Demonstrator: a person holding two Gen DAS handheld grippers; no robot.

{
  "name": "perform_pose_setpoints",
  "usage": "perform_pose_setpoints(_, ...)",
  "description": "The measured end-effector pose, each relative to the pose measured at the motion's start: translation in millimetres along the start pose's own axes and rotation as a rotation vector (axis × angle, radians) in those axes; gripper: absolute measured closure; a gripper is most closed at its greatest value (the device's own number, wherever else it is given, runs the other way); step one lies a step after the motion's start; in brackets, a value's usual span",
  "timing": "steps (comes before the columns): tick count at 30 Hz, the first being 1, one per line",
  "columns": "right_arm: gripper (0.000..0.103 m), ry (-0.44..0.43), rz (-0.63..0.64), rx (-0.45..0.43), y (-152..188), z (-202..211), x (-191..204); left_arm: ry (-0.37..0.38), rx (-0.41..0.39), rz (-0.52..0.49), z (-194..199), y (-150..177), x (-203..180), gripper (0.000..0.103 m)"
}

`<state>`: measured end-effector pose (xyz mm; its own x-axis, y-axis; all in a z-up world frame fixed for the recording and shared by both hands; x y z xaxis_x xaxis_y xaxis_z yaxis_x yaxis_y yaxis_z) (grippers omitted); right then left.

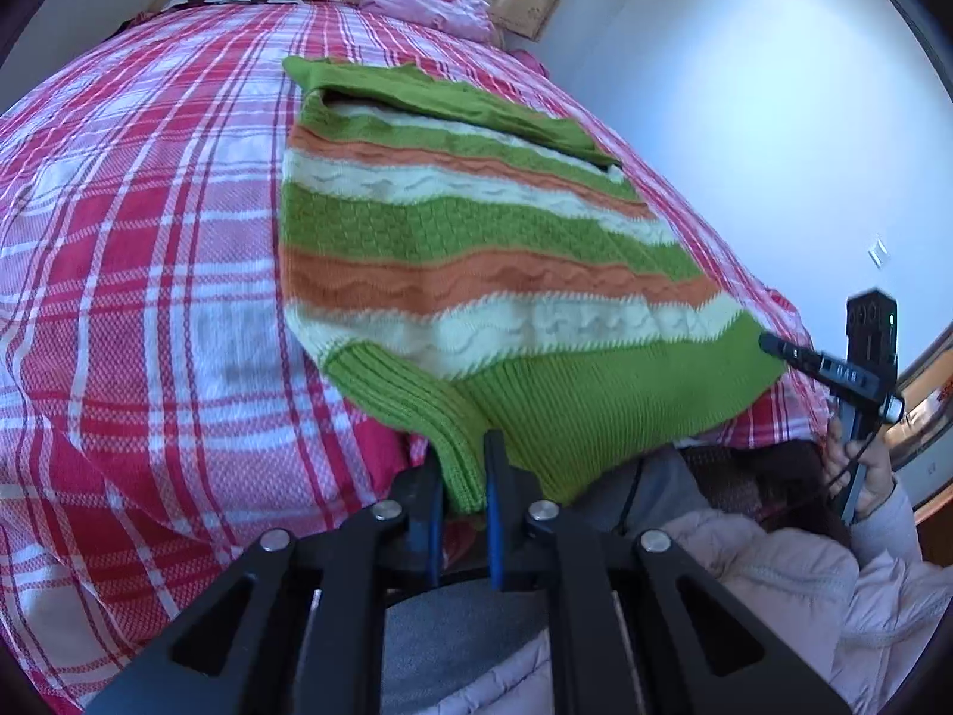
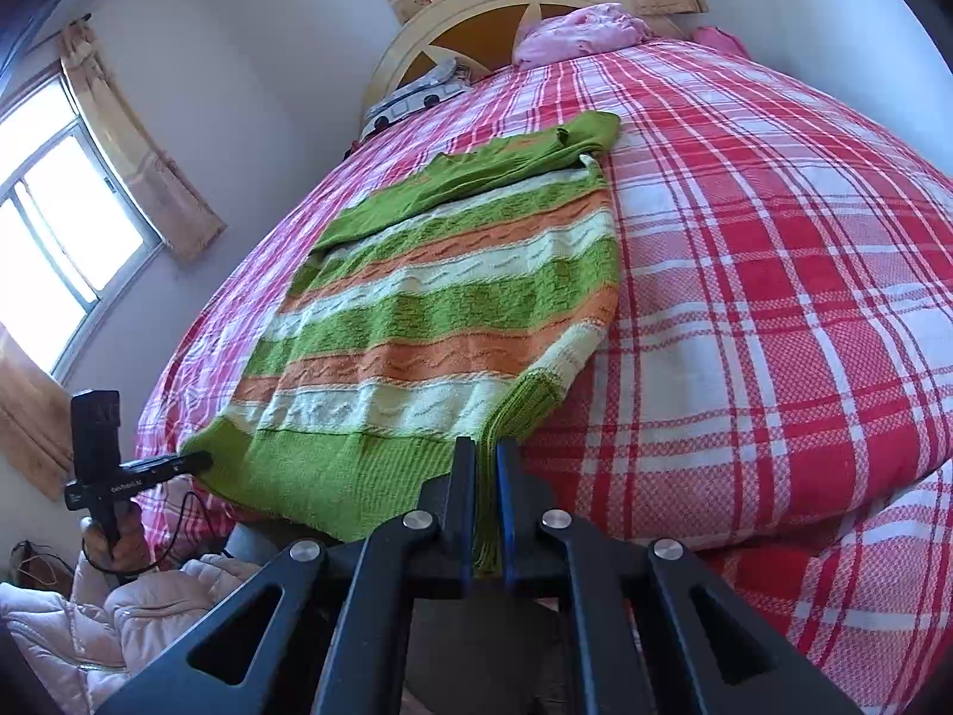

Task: Fold small clothes
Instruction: 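Grasp the ribbed hem with the left gripper while the right gripper grasps it too, then lift the hem with both grippers and fold it toward the collar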

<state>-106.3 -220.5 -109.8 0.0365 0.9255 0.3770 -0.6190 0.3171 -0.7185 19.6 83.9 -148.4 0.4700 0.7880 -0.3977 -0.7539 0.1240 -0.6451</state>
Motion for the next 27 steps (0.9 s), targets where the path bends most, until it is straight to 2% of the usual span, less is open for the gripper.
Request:
perform_pose_setpoints(5, 0.096, 0.068, 0.073, 0.033, 12, -8, -4, -0.021, 0.081, 0.044, -22, 11, 12, 0.085)
perform_pose_setpoints(7, 0.096, 0.086, 0.087, 0.049, 16, -12, -5, 0.0, 0.07, 0.071, -21, 12, 13, 0.082)
perform_pose_setpoints(9, 0.095, 0.087, 0.079, 0.057, 18, -14, -9, 0.031, 0.049, 0.094, -15, 11, 15, 0.067)
perform_pose_setpoints(10, 0.093, 0.098, 0.069, 0.069, 19, -15, -12, 0.036, 0.04, 0.099, -13, 10, 16, 0.051)
perform_pose_setpoints(11, 0.086, 0.108, 0.061, 0.075, 18, -16, -15, 0.048, 0.026, 0.111, -12, 8, 16, 0.041)
perform_pose_setpoints(12, 0.082, 0.114, 0.047, 0.077, 19, -17, -19, 0.069, 0.011, 0.128, -10, 5, 17, 0.04)
perform_pose_setpoints(15, 0.082, 0.068, -0.002, 0.055, 19, -14, -26, 0.11, -0.011, 0.162, -7, -1, 17, 0.039)
perform_pose_setpoints(19, 0.082, 0.054, -0.013, 0.047, 20, -14, -27, 0.059, -0.009, 0.158, -17, -5, 23, 0.04)
perform_pose_setpoints(21, 0.082, 0.059, 0.002, 0.052, 21, -13, -25, 0.059, -0.014, 0.175, -21, -4, 24, 0.048)
perform_pose_setpoints(23, 0.082, 0.062, 0.013, 0.066, 23, -12, -22, 0.033, -0.007, 0.158, -24, -2, 23, 0.063)
perform_pose_setpoints(26, 0.081, 0.058, 0.013, 0.068, 27, -10, -23, -0.024, -0.017, 0.103, -26, -1, 20, 0.073)
perform_pose_setpoints(27, 0.08, 0.051, 0.01, 0.065, 28, -10, -23, -0.029, -0.017, 0.099, -27, 0, 20, 0.073)
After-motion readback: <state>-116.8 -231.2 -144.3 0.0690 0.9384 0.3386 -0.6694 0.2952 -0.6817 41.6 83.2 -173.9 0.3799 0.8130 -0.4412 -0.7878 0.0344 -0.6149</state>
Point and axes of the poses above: each gripper's, at about its wrist camera, not at the fingertips, and z roughly against the way its jaws point, x to its left, y to its underside, the point moved 5 cm from there along -z, roughly the way its jaws point, and after that the axes turned 8 degrees about -x, right-handed, at the moved point
